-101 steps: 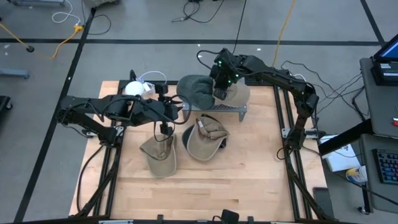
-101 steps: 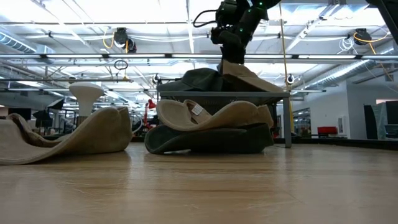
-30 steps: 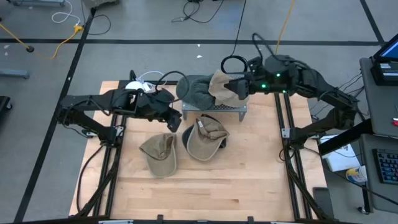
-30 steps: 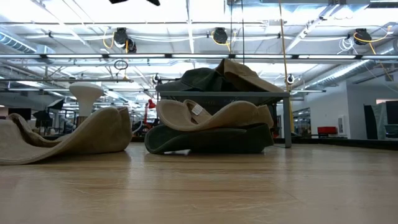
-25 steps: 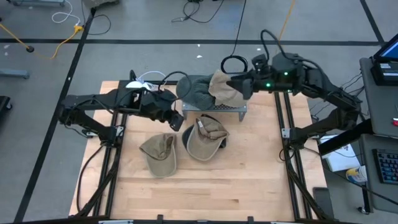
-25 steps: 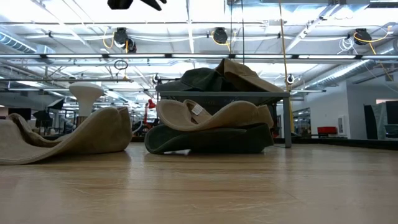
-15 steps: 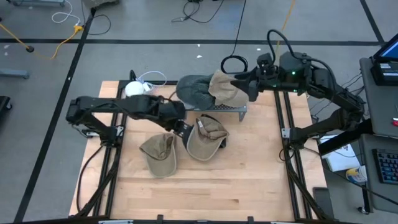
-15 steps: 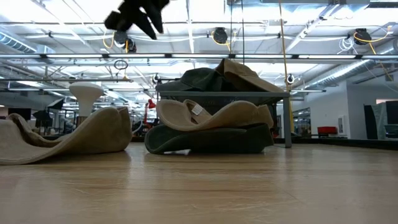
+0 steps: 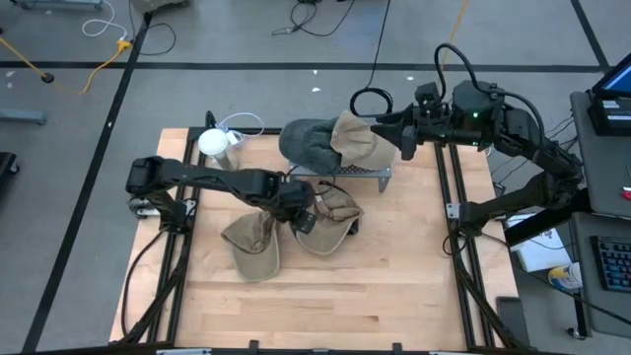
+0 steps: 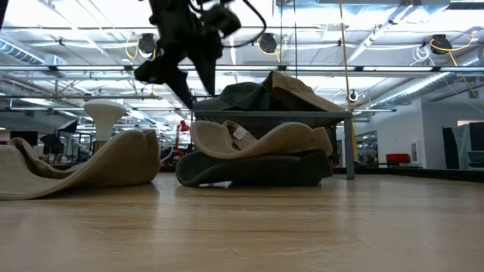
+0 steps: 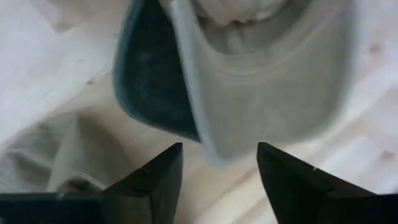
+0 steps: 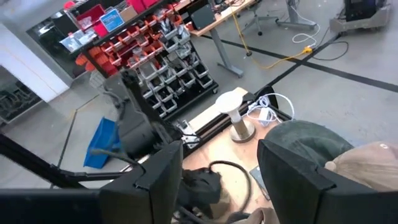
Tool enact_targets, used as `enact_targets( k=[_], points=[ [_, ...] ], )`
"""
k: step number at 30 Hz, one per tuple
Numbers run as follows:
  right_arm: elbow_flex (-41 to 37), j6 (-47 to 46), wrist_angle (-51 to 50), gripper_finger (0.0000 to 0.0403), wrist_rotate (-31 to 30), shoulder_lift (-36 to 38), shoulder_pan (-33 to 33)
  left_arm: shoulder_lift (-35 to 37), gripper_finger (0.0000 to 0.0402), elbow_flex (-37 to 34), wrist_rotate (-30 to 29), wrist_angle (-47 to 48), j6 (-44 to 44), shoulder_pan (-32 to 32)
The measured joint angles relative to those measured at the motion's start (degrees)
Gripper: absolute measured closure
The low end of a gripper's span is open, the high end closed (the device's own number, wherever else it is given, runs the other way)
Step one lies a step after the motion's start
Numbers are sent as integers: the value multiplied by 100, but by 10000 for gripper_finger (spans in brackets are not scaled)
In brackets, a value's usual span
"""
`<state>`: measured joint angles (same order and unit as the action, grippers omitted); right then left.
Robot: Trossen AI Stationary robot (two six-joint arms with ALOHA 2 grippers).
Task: Pick & Place hat
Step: Stack the right brown cap on top of the brown cap on the shelf
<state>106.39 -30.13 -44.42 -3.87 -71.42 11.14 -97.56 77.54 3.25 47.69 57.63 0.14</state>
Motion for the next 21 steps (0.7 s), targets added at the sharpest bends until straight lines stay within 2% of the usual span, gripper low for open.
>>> enact_targets(
  k=[6, 12, 16, 21],
  points=[
    [0, 104, -1, 202, 318, 33, 2, -449, 166, 0, -70, -182, 59, 22],
    [0, 127, -19, 202, 418, 33, 1, -755, 180, 0, -24, -519, -10, 18],
    [-2, 127, -13, 202, 418, 63, 1, -766, 243, 0, -28, -454, -5, 20],
    [0, 129, 7, 202, 410, 89, 2, -760, 363, 0, -26, -458, 17, 20]
  ],
)
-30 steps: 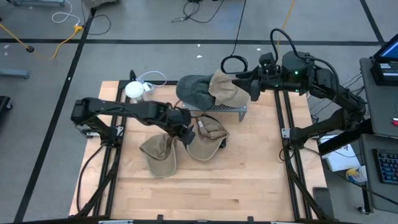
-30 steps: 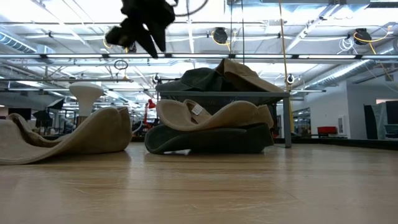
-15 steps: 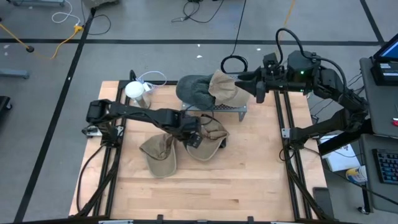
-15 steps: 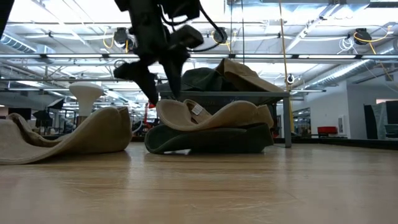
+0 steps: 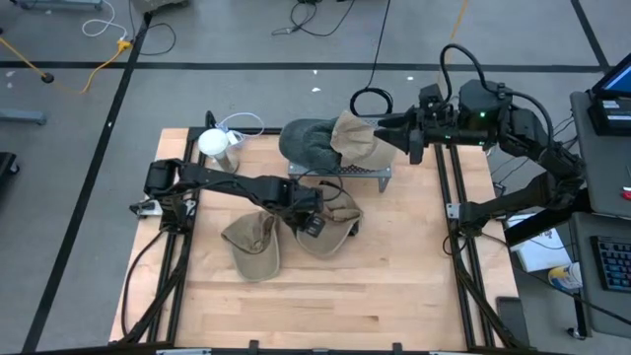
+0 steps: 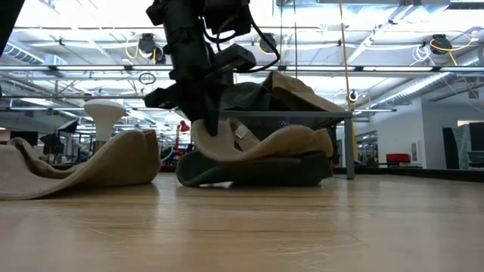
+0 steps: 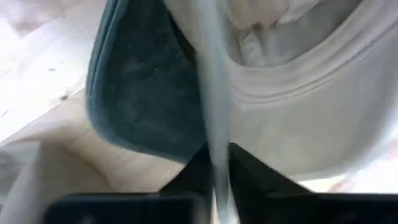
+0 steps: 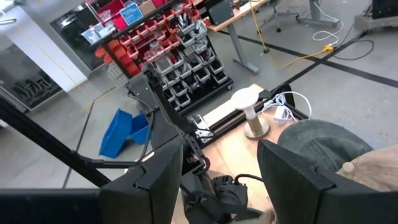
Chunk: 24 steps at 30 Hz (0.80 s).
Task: Pick & Place hat
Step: Stack the right brown cap on top of the brown cap on the shelf
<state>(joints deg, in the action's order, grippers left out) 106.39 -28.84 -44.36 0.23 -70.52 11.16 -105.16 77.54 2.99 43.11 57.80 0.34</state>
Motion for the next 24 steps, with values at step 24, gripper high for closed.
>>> enact_targets(
  k=[24],
  points=[
    [-2, -561, -141, 202, 6, 212, -1, 2018, 393, 72, -354, 86, -2184, -743]
  ],
)
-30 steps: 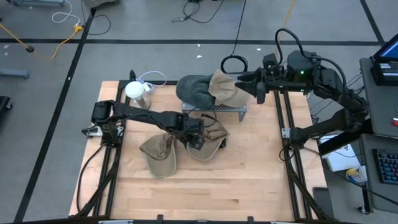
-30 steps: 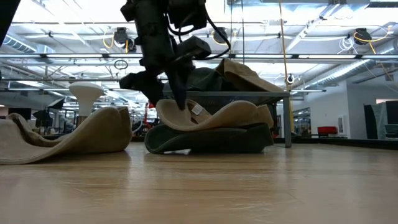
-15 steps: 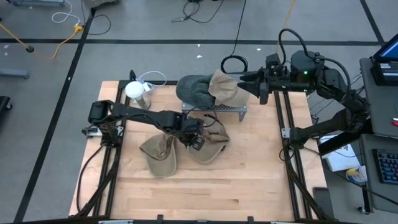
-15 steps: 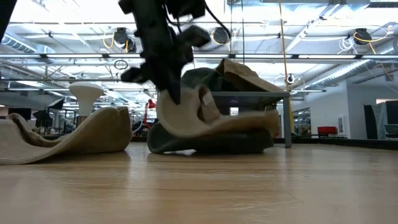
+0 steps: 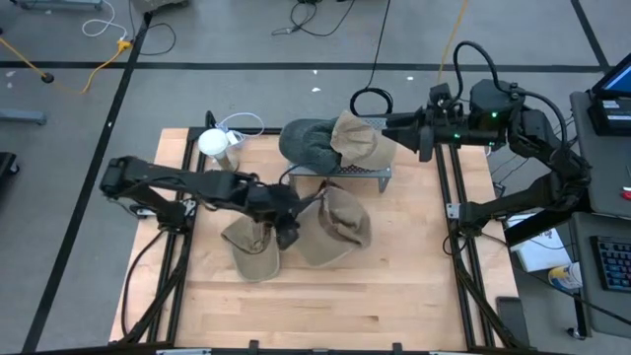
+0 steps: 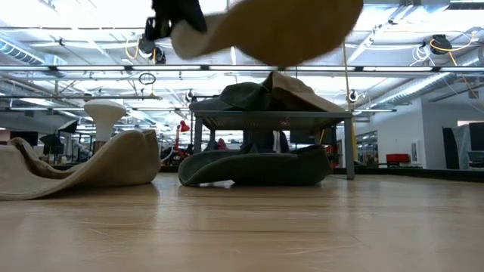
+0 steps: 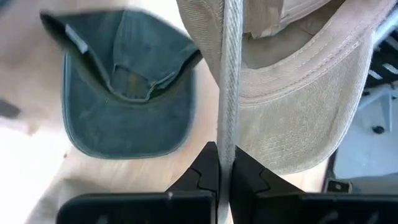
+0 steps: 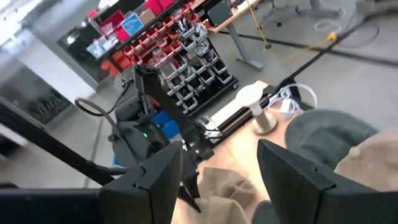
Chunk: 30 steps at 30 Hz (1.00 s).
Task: Pick & Place hat
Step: Stack the right brown cap on top of the brown cap on the shelf
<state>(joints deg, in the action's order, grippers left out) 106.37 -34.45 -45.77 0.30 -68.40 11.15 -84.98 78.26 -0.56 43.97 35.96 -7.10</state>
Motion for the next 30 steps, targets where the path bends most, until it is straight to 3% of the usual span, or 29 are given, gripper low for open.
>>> enact_targets(
  k=[4, 10, 20, 30],
  points=[
    [0, -497, -21, 202, 2, 0, 0, 471, 393, 0, -230, 47, -516, -118],
    [-32, -405, 28, 202, 2, 1, 0, 1148, 393, 7, -492, 229, -1260, -209],
    [-840, -392, 287, 202, 3, 0, 0, 2152, 393, 7, -951, 989, -1941, -203],
    [-2239, -530, 2361, 202, 218, 0, 1, 2842, 393, 7, -1956, 1626, -2731, -194]
  ],
)
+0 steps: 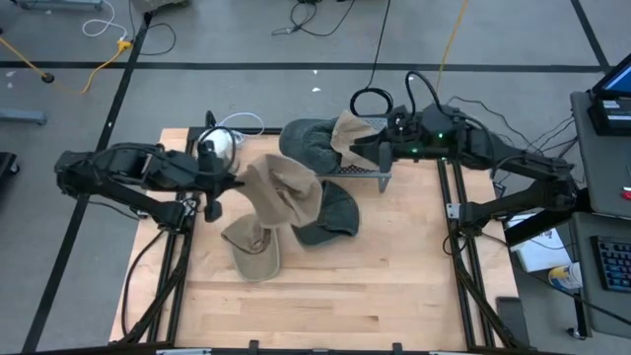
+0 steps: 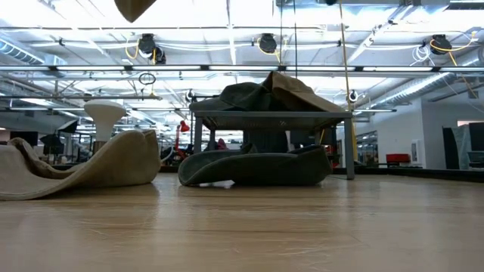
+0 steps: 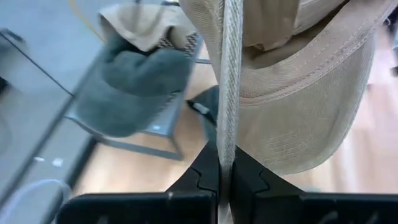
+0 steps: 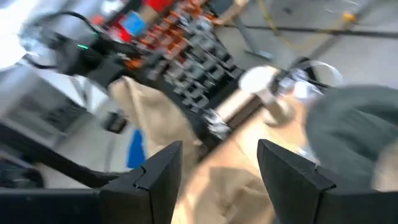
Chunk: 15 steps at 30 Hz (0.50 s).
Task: Pick & Place hat
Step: Stack the right brown cap on top of the brown cap on the shelf
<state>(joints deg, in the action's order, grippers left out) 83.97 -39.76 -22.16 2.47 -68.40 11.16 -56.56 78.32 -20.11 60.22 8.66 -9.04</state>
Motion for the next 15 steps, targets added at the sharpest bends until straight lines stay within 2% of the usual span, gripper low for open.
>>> enact_targets(
  k=[4, 8, 15],
  points=[
    [-412, 12, 1152, 202, 108, 2, -2, 53, 393, 7, -409, -49, -595, 0],
    [-453, 80, 1501, 202, 104, 6, 0, -48, 393, 209, -777, -64, -987, 15],
    [-453, 801, 2032, 202, 51, 55, -39, -404, 393, 905, -1198, -83, -1583, 298]
  ],
)
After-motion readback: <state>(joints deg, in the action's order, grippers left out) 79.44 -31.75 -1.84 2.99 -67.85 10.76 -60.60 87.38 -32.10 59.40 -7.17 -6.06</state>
